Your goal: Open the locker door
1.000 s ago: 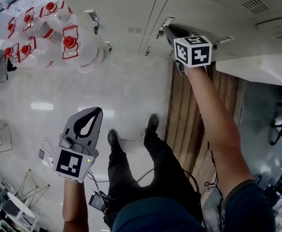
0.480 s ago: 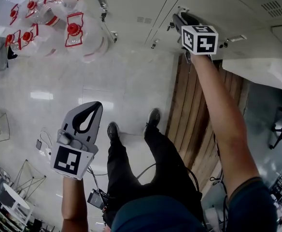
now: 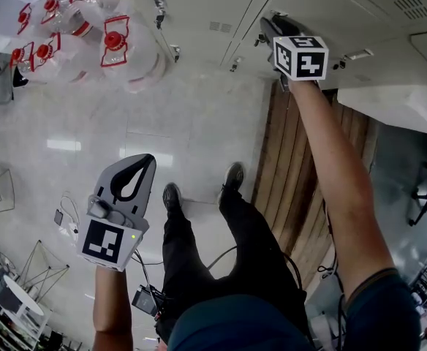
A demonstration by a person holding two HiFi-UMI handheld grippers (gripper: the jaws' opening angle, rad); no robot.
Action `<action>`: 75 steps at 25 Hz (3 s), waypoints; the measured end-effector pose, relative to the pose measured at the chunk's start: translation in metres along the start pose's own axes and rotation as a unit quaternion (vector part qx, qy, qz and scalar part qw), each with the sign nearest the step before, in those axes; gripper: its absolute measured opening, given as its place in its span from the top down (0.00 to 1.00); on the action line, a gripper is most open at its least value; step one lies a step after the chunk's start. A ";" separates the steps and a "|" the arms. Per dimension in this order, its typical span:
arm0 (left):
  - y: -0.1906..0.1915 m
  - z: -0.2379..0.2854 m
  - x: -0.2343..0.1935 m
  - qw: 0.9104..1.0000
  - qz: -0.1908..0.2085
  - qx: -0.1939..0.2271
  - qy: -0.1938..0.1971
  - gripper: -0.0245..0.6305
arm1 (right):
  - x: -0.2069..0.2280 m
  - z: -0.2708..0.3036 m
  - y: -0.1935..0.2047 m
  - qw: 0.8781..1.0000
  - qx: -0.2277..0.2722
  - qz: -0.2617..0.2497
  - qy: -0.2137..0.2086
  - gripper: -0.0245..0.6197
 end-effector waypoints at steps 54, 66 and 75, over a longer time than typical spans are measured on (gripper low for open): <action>-0.059 -0.108 0.058 0.998 0.062 0.017 0.023 0.93 | -0.113 -0.141 0.005 0.969 0.063 0.236 0.027 0.89; -0.037 -0.130 0.038 0.998 0.055 0.004 0.006 0.93 | -0.024 -0.149 0.001 0.899 0.159 0.370 0.172 0.89; -0.053 -0.117 0.043 0.998 0.057 0.013 0.022 0.93 | -0.098 -0.126 -0.018 0.972 0.102 0.202 0.063 0.89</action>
Point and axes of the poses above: the fingertips, and each gripper's own axes: z forward along the fingers, x to its right, y out of its underside, the point moved 4 cm from there along -z, backward along the fingers, and after that the axes turned 9 degrees about z, right-handed, at the moved point
